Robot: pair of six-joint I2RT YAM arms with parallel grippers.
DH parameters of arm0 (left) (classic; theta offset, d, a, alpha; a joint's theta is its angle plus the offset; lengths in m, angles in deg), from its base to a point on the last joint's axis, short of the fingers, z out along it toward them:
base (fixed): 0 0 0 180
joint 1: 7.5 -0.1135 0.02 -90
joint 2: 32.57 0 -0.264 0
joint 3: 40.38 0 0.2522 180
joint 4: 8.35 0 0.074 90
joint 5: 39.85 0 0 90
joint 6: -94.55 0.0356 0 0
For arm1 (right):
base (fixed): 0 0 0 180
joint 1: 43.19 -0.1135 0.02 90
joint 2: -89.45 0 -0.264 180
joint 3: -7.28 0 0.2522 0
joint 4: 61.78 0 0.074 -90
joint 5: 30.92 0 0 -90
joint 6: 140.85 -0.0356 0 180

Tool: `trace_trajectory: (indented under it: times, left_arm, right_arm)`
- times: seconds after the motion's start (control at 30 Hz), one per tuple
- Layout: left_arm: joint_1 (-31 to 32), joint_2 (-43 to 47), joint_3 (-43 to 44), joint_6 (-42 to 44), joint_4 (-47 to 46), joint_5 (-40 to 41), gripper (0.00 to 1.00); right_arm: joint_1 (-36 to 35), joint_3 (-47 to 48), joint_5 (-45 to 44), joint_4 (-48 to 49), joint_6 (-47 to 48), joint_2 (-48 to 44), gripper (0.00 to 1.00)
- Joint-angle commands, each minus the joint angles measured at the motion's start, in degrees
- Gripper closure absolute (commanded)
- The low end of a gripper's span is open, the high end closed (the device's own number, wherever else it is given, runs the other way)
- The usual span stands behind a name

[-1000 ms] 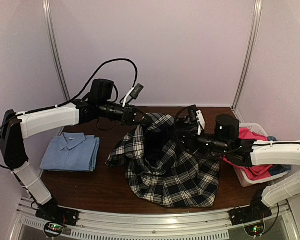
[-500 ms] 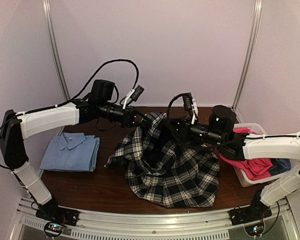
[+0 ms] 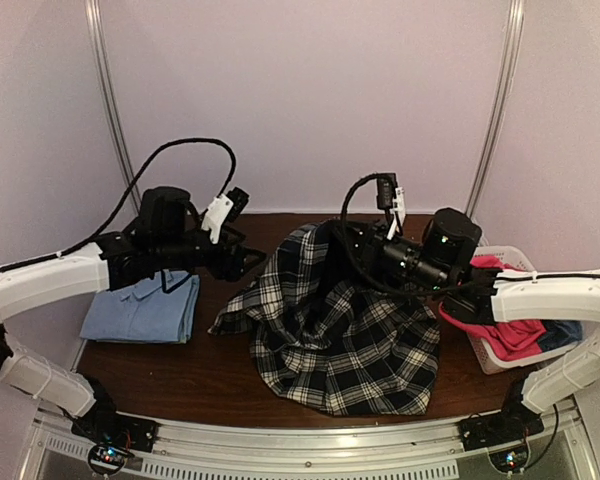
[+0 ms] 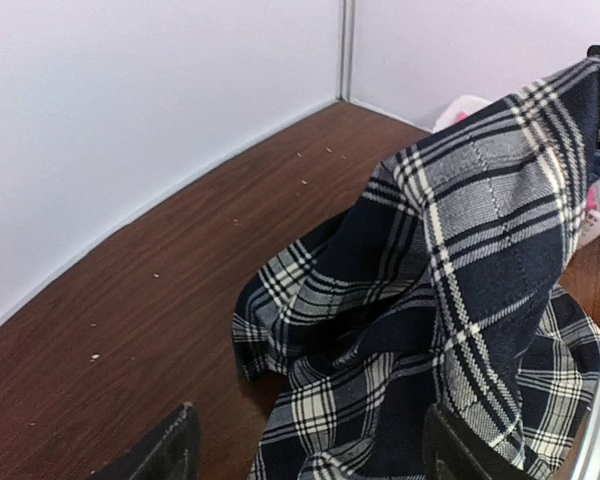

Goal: Fold and stack the mixed laundry pile
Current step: Flatten out the crumpled skirt at the center of the board.

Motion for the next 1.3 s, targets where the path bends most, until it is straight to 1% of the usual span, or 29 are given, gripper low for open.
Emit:
trace_trajectory:
  times: [0.0, 0.1, 0.2, 0.27, 0.33, 0.37, 0.43, 0.47, 0.53, 0.57, 0.6, 0.63, 0.7, 0.73, 0.77, 0.8, 0.83, 0.93, 0.97, 1.0, 1.03, 1.1, 1.17, 1.27]
  left_arm:
    - [5.57, 9.20, -7.67, -3.74, -12.43, 21.16, 0.22]
    - [10.38, 9.32, -10.90, -6.63, -14.83, 29.16, 0.21]
    - [14.35, 8.72, -10.93, -6.36, -15.49, 39.15, 0.18]
    - [15.02, 10.19, -11.19, -7.50, -16.36, 41.82, 0.17]
    - [15.05, 11.46, -12.44, -6.65, -19.24, 36.85, 0.17]
    - [15.06, 11.06, -12.15, -6.85, -19.08, 33.46, 0.17]
    - [15.04, 8.91, -10.57, -6.81, -16.62, 26.96, 0.16]
    - [15.07, 7.95, -10.37, -6.24, -16.38, 22.41, 0.16]
    - [15.04, 6.32, -10.76, -6.15, -17.47, 14.80, 0.14]
    - [15.03, 5.06, -10.59, -7.07, -18.01, 12.22, 0.13]
    - [15.07, 3.62, -9.95, -7.57, -17.56, 10.85, 0.13]
    - [15.08, 1.95, -8.84, -8.57, -16.73, 11.24, 0.12]
    - [15.00, -0.62, -7.68, -10.03, -16.66, 14.14, 0.11]
    - [14.46, -1.99, -6.46, -11.19, -15.65, 16.49, 0.14]
    - [13.21, -2.96, -6.14, -12.80, -14.92, 17.32, 0.19]
    - [11.28, -3.38, -6.82, -14.73, -15.08, 16.69, 0.28]
    - [9.08, -2.87, -8.84, -17.06, -17.43, 14.13, 0.37]
    - [1.27, -2.22, -15.88, -21.89, -30.27, 0.51, 0.78]
    - [-0.73, -2.61, -16.25, -22.01, -31.48, -2.36, 0.90]
    - [-2.03, -3.12, -15.72, -21.06, -30.61, -4.14, 0.97]
    - [-2.77, -3.55, -14.78, -19.22, -27.89, -5.10, 1.00]
    - [-2.85, -4.30, -12.23, -14.96, -21.79, -4.33, 1.00]
    - [-3.10, -5.06, -10.69, -12.54, -17.43, -1.49, 1.00]
    - [-4.28, -6.94, -9.19, -11.95, -13.32, 1.55, 1.00]
  right_arm:
    - [-2.42, 4.87, -12.08, 4.65, 0.72, 1.69, 1.00]
    - [-3.58, 7.26, -17.12, 6.24, 0.55, 4.33, 1.00]
    - [-5.45, 10.33, -21.83, 6.15, 2.63, 6.56, 1.00]
    - [-6.22, 11.55, -25.22, 5.88, 3.49, 7.43, 1.00]
    - [-6.26, 12.21, -27.83, 5.86, 4.42, 7.46, 1.00]
    - [-6.26, 12.54, -28.78, 5.87, 5.12, 7.30, 1.00]
    - [-6.25, 13.15, -30.03, 5.72, 6.49, 7.01, 1.00]
    - [-6.26, 13.61, -30.11, 5.61, 7.25, 6.98, 1.00]
    - [-6.26, 14.90, -29.82, 4.60, 7.96, 7.00, 1.00]
    - [-6.27, 15.44, -29.37, 4.40, 8.03, 7.00, 1.00]
    - [-6.26, 16.10, -28.63, 3.67, 7.83, 7.06, 1.00]
    - [-6.26, 16.62, -28.07, 3.04, 7.59, 7.11, 1.00]
    - [-6.26, 17.15, -27.65, 2.05, 6.61, 7.04, 1.00]
    - [-6.26, 16.84, -27.03, 2.17, 6.22, 6.70, 1.00]
    - [-6.34, 16.25, -26.13, 2.81, 5.67, 6.21, 1.00]
    - [-6.37, 15.76, -24.93, 3.12, 5.13, 5.60, 1.00]
    - [-6.35, 15.70, -24.15, 2.15, 4.73, 5.05, 1.00]
    - [-6.35, 14.92, -21.92, 0.44, 3.56, 3.09, 1.00]
    - [-6.35, 14.28, -21.48, -0.01, 3.03, 2.33, 1.00]
    - [-6.36, 13.64, -20.86, -0.78, 2.58, 1.61, 1.00]
    - [-6.27, 13.09, -20.52, -1.84, 2.26, 0.70, 1.00]
    - [-6.26, 11.09, -20.15, -3.32, 1.60, -0.50, 1.00]
    - [-6.26, 8.47, -18.93, -3.68, 0.22, -1.36, 1.00]
    - [-6.30, 3.91, -12.68, -3.19, -5.01, -0.95, 1.00]
